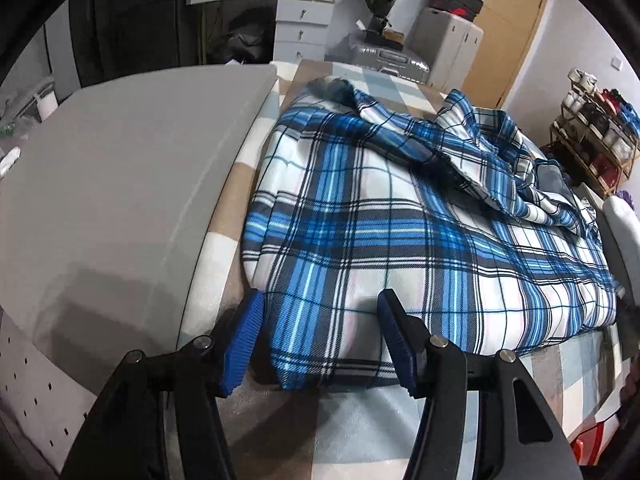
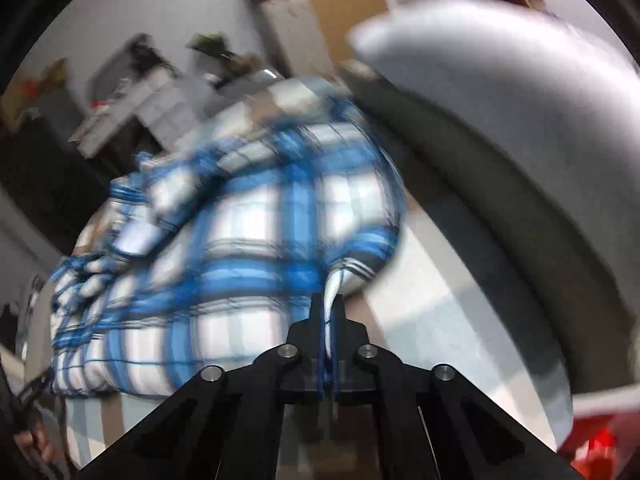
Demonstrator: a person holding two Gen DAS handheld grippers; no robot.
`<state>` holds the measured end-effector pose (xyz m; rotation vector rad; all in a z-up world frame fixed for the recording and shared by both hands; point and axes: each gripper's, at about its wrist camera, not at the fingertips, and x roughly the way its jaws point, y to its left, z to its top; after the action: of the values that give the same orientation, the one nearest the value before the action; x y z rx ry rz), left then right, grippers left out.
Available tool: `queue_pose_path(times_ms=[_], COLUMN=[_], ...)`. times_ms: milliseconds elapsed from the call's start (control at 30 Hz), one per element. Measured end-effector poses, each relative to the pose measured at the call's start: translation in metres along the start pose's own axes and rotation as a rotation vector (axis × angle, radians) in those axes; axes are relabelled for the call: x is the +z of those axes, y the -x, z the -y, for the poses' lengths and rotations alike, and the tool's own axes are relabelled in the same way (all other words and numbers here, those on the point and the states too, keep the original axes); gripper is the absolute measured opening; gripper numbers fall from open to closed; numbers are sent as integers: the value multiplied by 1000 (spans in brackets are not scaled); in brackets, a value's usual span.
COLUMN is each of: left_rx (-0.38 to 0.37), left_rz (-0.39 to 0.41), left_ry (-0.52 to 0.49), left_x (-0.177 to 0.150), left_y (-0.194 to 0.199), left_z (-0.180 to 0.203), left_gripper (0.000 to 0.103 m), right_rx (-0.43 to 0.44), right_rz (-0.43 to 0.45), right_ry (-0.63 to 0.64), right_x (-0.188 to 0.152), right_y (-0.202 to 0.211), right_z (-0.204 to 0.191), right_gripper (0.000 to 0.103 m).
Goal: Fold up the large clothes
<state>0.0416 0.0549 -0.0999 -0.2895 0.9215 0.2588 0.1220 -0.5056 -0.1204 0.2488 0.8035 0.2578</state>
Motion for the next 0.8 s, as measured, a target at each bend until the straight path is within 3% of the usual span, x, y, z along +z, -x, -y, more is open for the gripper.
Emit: queue_pose_path(times_ms=[67,100,200,267,300,400,433,633,700,733,800], left_rx=[44,61,56,53,40,-65,-83,-54,-26,24,31], left_rz=[16,21,6,8,12,9,3,7,21,36,48], left_ry=[-33,-55,-64,-50,-41,5,12,26,20,-13,-42], left_x=[-2,-3,-13,-17,-18,-14,-13,0,-2,-2,-7], left_y=[1,0,-6,-2,2,5,3,-21,-22,-23,-22], left_z=[3,5,3,-3,-6,-13,-14,-1,2,6,8], left_gripper=[54,54,54,54,54,54,54,52,27,3,0], right_rx=[-35,-36,-164,-171,-146,-63,-35,-42,-54,-76,-97], right_rz=[32,5,-37,-40,-31,-13,-12,-79,-94,-97,-95], right_ry=[-48,-81,-89,-99,-109,-131,-126,-72,-56,-25,26], right_x=[5,6,-1,-6,-7,-8,-8,-6,-6,-8,-8], right_y=[8,2,-12,-9,-5,7,10,-15,-26,-30,-32], right_z=[12,22,28,26,27,31,31,21,16,10,2], right_gripper=[1,1,2,8,14,57,59,59,54,39,19])
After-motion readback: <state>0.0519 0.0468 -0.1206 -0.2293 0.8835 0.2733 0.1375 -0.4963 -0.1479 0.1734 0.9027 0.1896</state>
